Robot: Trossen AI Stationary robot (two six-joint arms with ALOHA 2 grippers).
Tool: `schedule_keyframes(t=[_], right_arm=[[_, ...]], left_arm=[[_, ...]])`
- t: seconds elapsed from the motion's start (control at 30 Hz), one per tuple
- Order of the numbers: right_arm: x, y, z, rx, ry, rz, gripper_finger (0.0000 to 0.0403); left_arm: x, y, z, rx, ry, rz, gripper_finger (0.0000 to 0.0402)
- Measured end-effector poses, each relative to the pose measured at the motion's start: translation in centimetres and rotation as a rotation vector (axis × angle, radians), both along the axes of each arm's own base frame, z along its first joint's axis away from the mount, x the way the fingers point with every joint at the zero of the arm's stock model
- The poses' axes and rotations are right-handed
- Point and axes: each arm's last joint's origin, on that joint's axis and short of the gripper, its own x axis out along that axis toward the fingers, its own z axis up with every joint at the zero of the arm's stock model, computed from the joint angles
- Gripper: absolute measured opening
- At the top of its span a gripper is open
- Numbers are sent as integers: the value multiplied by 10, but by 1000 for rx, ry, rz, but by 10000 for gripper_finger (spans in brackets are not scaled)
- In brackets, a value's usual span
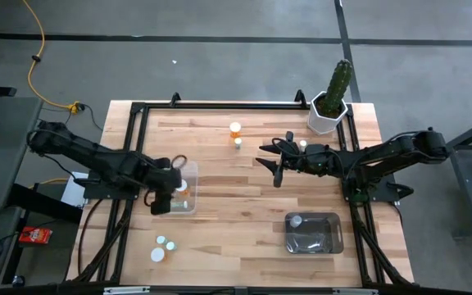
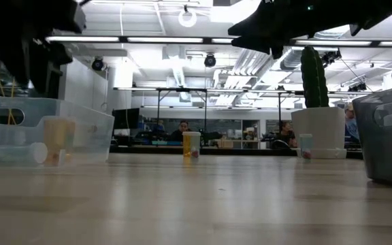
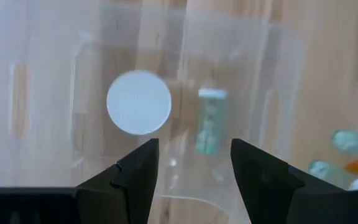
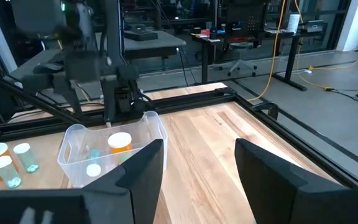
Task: Pick and place medicine bottles into bin by pill shape (circle, oval)
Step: Put the top right blue tablet bottle into the black bin
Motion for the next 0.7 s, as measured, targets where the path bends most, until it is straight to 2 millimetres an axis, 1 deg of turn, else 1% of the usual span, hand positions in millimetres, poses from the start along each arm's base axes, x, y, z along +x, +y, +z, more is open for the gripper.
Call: schedule_keyframes(t=[0.13,0.27,0.47,0.7], right_arm=[[0,0,0,0,1,0,193],[0,0,-1,0,8,-1,193],[0,0,-1,0,8,-1,193],[0,0,-1,0,8,-1,193]], left_arm=[[9,-1,-13,27,80,-52,188],[13,-3,-19,22,118,-93,188],[13,-4,-20,-21,128,-108,188],[13,-2,-20,48,119,-94,188]])
